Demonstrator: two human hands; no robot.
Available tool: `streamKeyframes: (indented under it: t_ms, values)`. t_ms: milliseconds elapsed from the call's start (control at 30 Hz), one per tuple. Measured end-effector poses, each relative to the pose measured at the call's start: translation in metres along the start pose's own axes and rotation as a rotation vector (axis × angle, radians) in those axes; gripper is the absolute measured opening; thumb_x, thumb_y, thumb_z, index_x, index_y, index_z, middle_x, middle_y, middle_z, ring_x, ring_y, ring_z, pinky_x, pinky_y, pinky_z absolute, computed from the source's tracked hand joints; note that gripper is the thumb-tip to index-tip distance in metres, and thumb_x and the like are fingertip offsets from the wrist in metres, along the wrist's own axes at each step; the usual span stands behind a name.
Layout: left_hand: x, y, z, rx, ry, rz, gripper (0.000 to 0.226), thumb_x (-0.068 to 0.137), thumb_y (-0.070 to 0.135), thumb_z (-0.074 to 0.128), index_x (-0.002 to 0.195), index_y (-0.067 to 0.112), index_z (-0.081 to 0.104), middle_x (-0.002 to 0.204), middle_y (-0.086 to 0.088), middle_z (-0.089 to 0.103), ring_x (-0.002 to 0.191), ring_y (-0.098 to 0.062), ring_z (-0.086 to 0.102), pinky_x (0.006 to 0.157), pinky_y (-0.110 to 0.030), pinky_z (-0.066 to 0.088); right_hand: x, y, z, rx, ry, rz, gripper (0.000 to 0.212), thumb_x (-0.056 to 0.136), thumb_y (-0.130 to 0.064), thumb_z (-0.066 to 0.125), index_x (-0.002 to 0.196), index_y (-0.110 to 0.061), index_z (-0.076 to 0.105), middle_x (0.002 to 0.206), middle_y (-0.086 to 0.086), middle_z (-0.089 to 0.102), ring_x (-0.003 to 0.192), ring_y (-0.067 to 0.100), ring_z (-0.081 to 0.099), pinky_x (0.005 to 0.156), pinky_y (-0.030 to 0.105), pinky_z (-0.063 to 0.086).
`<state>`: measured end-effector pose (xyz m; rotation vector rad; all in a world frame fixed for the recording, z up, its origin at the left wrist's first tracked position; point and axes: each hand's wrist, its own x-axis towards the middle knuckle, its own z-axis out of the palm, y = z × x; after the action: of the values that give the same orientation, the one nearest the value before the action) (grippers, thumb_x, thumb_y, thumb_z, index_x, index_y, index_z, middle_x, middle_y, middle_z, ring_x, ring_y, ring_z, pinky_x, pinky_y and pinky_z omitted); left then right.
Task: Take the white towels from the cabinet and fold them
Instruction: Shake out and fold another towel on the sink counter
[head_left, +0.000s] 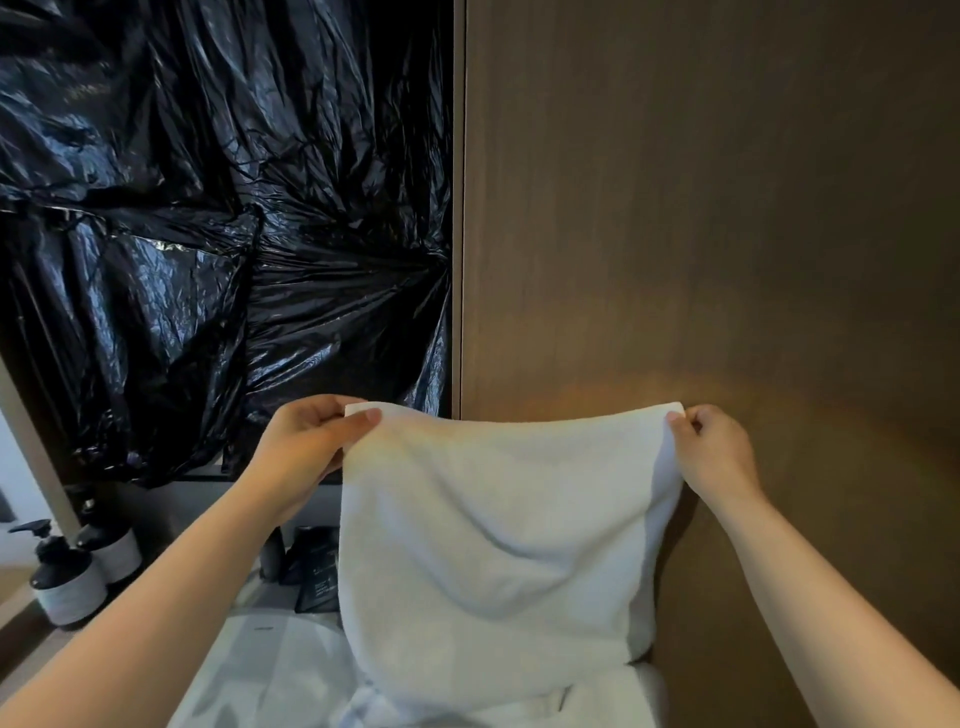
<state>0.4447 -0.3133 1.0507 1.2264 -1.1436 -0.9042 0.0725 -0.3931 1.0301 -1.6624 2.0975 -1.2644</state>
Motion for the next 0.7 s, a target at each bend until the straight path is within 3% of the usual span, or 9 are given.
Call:
streamKeyframes:
  t_ms: [67, 167, 333, 400, 433, 500, 567, 700]
  values:
    - [-0.004, 0.002, 0.009, 0.034, 0.000, 0.029, 0.011, 0.084, 0.018, 0.072, 0.094, 0.011, 0.074, 0.085, -0.022, 0.072, 0.070, -0.028, 0.065, 0.069, -0.038, 0.056, -0.005, 0.000, 0.004, -0.042, -0.005, -0.009, 0.030, 0.101, -0.030, 0.048, 0.109, -0.005, 0.063, 0.105, 0.014, 0.066, 0.097, 0.033, 0.059, 0.072, 0.030, 0.037]
    - [-0.010, 0.007, 0.021, 0.097, -0.006, 0.086, 0.007, 0.085, 0.020, 0.072, 0.091, 0.018, 0.074, 0.073, -0.008, 0.072, 0.061, -0.015, 0.064, 0.054, -0.026, 0.052, -0.012, -0.001, 0.007, -0.106, -0.029, -0.007, 0.030, 0.102, -0.030, 0.047, 0.111, -0.006, 0.062, 0.107, 0.015, 0.067, 0.099, 0.034, 0.060, 0.072, 0.032, 0.040]
    - [-0.020, 0.012, 0.032, 0.243, -0.017, 0.158, 0.004, 0.082, 0.024, 0.074, 0.086, 0.026, 0.074, 0.076, 0.001, 0.072, 0.064, -0.005, 0.064, 0.053, -0.016, 0.047, -0.031, -0.007, 0.003, -0.320, -0.034, -0.086, 0.029, 0.099, -0.025, 0.052, 0.121, -0.007, 0.060, 0.117, 0.014, 0.062, 0.108, 0.033, 0.057, 0.084, 0.038, 0.046]
    - [-0.023, 0.012, 0.040, 0.248, -0.042, 0.147, 0.005, 0.080, 0.023, 0.076, 0.085, 0.026, 0.075, 0.077, 0.002, 0.073, 0.064, -0.003, 0.065, 0.053, -0.013, 0.046, -0.045, -0.019, 0.003, -0.205, -0.002, -0.281, 0.029, 0.096, -0.021, 0.058, 0.122, -0.009, 0.061, 0.117, 0.011, 0.062, 0.106, 0.026, 0.057, 0.087, 0.035, 0.046]
    - [-0.025, 0.013, 0.044, 0.231, -0.052, 0.133, 0.007, 0.079, 0.022, 0.077, 0.086, 0.024, 0.074, 0.078, 0.002, 0.074, 0.065, -0.005, 0.067, 0.054, -0.013, 0.047, -0.053, -0.027, 0.004, -0.088, -0.035, -0.364, 0.027, 0.095, -0.020, 0.061, 0.119, -0.011, 0.063, 0.114, 0.007, 0.063, 0.099, 0.017, 0.059, 0.085, 0.027, 0.046]
    - [-0.028, 0.013, 0.052, 0.165, -0.065, 0.099, 0.013, 0.077, 0.019, 0.079, 0.090, 0.020, 0.074, 0.079, -0.001, 0.075, 0.067, -0.009, 0.069, 0.057, -0.017, 0.050, -0.074, -0.047, 0.011, 0.167, -0.209, -0.391, 0.020, 0.093, -0.021, 0.064, 0.113, -0.019, 0.067, 0.108, -0.004, 0.065, 0.081, -0.001, 0.059, 0.073, 0.011, 0.044]
    - [-0.032, 0.012, 0.058, 0.119, -0.092, 0.070, 0.016, 0.078, 0.016, 0.078, 0.094, 0.018, 0.073, 0.081, -0.003, 0.075, 0.070, -0.011, 0.069, 0.060, -0.019, 0.052, -0.094, -0.063, 0.019, 0.413, -0.405, -0.322, 0.020, 0.093, -0.023, 0.064, 0.113, -0.027, 0.065, 0.106, -0.009, 0.067, 0.068, 0.001, 0.062, 0.063, 0.015, 0.046]
    - [-0.043, 0.009, 0.064, 0.066, -0.160, 0.060, 0.016, 0.080, 0.010, 0.075, 0.095, 0.016, 0.073, 0.084, -0.005, 0.075, 0.073, -0.011, 0.069, 0.062, -0.017, 0.052, -0.116, -0.076, 0.028, 0.697, -0.614, -0.235, 0.028, 0.096, -0.018, 0.060, 0.124, -0.018, 0.063, 0.107, 0.000, 0.070, 0.059, 0.016, 0.065, 0.048, 0.020, 0.044]
